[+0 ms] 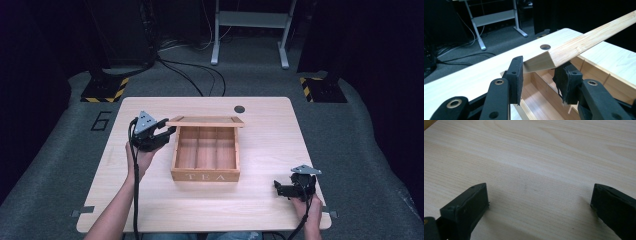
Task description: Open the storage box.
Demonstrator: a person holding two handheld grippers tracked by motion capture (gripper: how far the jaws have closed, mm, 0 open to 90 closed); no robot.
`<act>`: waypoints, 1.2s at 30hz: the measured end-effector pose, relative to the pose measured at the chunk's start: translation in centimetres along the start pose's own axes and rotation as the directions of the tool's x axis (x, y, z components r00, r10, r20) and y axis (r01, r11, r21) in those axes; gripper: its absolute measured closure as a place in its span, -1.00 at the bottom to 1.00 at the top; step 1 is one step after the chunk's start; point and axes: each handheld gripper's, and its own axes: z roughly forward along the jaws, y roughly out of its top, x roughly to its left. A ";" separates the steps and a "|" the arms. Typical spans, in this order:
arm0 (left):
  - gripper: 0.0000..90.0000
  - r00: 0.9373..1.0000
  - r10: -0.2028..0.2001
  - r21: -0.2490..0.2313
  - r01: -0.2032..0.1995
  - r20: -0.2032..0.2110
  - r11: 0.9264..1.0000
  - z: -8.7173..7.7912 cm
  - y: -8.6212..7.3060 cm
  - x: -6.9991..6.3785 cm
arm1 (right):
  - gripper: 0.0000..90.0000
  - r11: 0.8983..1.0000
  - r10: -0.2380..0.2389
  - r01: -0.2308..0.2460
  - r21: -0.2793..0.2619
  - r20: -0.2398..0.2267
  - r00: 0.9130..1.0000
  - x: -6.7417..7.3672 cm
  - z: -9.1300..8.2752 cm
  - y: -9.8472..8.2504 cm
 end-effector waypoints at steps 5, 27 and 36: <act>0.30 1.000 0.006 -0.003 -0.006 0.000 1.000 -0.4 -1.5 -0.7 | -0.98 1.000 -0.004 0.004 -0.001 0.002 1.000 0.0 0.0 0.0; 0.04 0.996 -0.051 0.036 0.049 0.070 0.998 -0.1 -9.6 -2.2 | -0.98 1.000 -0.007 0.007 0.010 0.005 1.000 0.0 -0.1 0.0; -0.03 0.991 -0.085 0.066 0.078 0.103 0.995 0.4 -11.7 -2.2 | -0.98 1.000 -0.013 0.013 0.007 0.004 1.000 0.0 -0.1 0.0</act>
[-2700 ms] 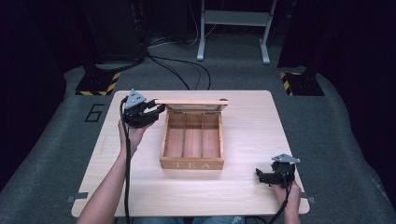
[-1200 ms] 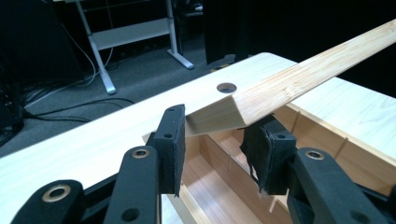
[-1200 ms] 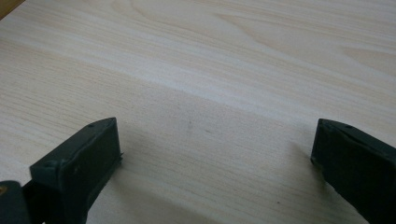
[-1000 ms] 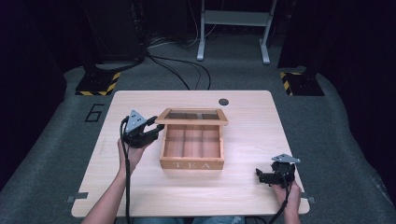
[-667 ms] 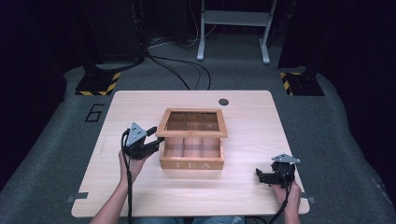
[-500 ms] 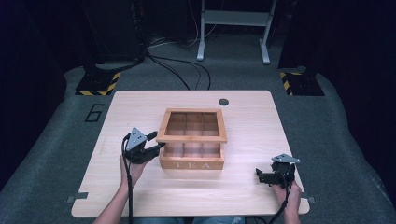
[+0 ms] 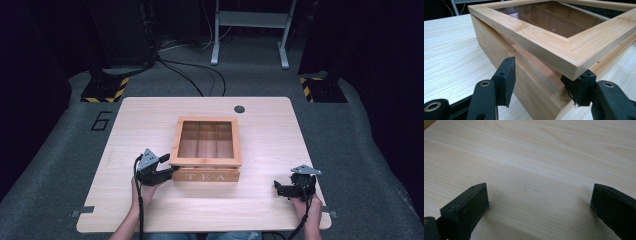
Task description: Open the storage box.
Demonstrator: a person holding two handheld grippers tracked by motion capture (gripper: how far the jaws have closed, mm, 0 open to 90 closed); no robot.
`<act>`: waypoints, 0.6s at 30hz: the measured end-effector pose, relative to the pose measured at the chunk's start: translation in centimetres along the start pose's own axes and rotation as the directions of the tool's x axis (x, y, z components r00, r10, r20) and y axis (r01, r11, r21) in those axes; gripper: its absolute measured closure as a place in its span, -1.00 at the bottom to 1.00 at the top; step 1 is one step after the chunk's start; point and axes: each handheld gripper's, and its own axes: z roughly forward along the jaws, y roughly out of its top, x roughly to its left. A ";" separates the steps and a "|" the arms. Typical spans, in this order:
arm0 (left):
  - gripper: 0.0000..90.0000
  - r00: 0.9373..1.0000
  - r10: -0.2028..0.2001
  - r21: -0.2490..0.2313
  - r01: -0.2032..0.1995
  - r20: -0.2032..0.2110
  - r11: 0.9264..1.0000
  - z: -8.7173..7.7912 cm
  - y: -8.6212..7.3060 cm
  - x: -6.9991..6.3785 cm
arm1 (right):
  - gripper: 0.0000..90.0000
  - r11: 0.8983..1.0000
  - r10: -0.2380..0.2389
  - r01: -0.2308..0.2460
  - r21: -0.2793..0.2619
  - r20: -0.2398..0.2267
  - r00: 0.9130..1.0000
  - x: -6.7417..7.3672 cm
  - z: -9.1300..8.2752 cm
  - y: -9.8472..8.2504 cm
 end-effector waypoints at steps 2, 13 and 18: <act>-0.06 1.000 -0.005 -0.005 0.005 0.001 1.000 0.0 0.0 0.0 | -0.98 1.000 0.000 0.000 0.000 0.000 1.000 0.0 0.0 0.0; -0.63 0.998 0.021 0.097 -0.026 0.054 0.995 -0.2 0.1 -0.1 | -0.98 1.000 0.000 0.000 0.000 -0.001 1.000 0.0 0.0 0.0; -0.70 0.998 -0.006 0.095 0.000 0.062 0.995 -0.3 -0.4 0.1 | -0.98 1.000 -0.004 0.004 -0.002 0.000 1.000 0.0 0.0 0.0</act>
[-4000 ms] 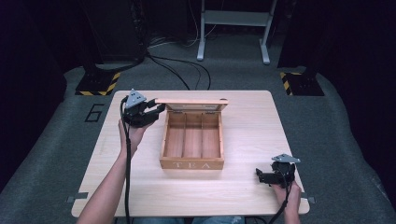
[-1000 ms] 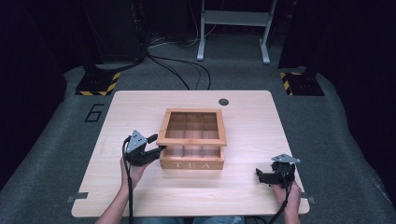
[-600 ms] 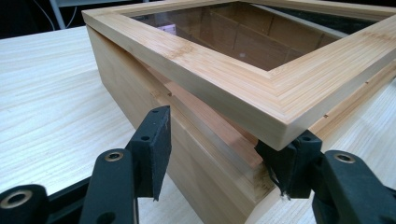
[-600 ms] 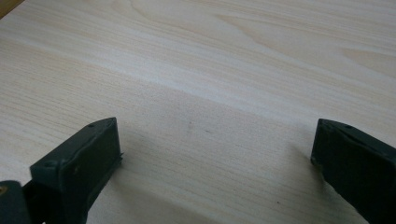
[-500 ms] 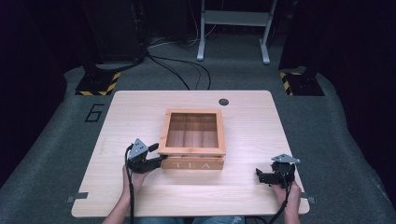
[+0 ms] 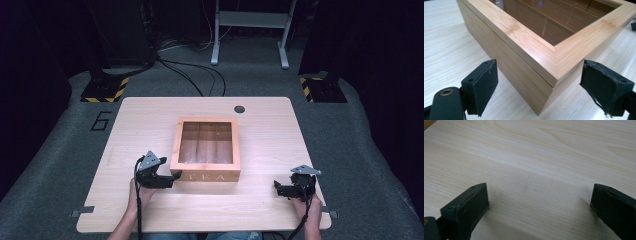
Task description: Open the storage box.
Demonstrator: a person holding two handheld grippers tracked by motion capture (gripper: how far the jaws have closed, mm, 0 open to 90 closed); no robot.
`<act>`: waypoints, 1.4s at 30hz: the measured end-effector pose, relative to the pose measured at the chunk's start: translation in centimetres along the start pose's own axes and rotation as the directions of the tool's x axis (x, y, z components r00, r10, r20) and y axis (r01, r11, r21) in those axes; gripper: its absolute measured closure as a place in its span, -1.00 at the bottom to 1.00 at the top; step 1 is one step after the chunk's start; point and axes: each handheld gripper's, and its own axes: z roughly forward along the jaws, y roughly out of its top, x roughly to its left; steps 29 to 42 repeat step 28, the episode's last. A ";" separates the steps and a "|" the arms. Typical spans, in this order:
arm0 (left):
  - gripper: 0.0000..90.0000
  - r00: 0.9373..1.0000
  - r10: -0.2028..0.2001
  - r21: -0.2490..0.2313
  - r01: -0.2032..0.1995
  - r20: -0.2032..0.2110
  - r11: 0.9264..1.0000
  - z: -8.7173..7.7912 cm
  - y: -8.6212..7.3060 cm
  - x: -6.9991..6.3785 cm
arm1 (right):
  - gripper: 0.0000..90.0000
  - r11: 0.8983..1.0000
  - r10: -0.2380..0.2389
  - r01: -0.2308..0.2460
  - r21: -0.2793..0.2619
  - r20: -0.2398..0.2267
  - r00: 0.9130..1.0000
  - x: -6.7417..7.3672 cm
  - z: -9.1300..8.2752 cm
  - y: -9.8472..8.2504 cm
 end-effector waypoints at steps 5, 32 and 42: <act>-0.81 1.000 0.003 0.017 -0.003 -0.010 1.000 -1.1 -0.4 0.2 | -0.98 1.000 0.004 -0.004 0.002 -0.001 1.000 0.0 0.0 0.0; -1.00 0.977 -0.024 0.250 0.078 -0.210 0.965 -5.9 -7.4 2.8 | -0.98 1.000 0.006 -0.006 0.000 -0.004 1.000 0.0 0.0 0.0; -1.00 0.977 -0.024 0.250 0.078 -0.210 0.965 -5.9 -7.4 2.8 | -0.98 1.000 0.006 -0.006 0.000 -0.004 1.000 0.0 0.0 0.0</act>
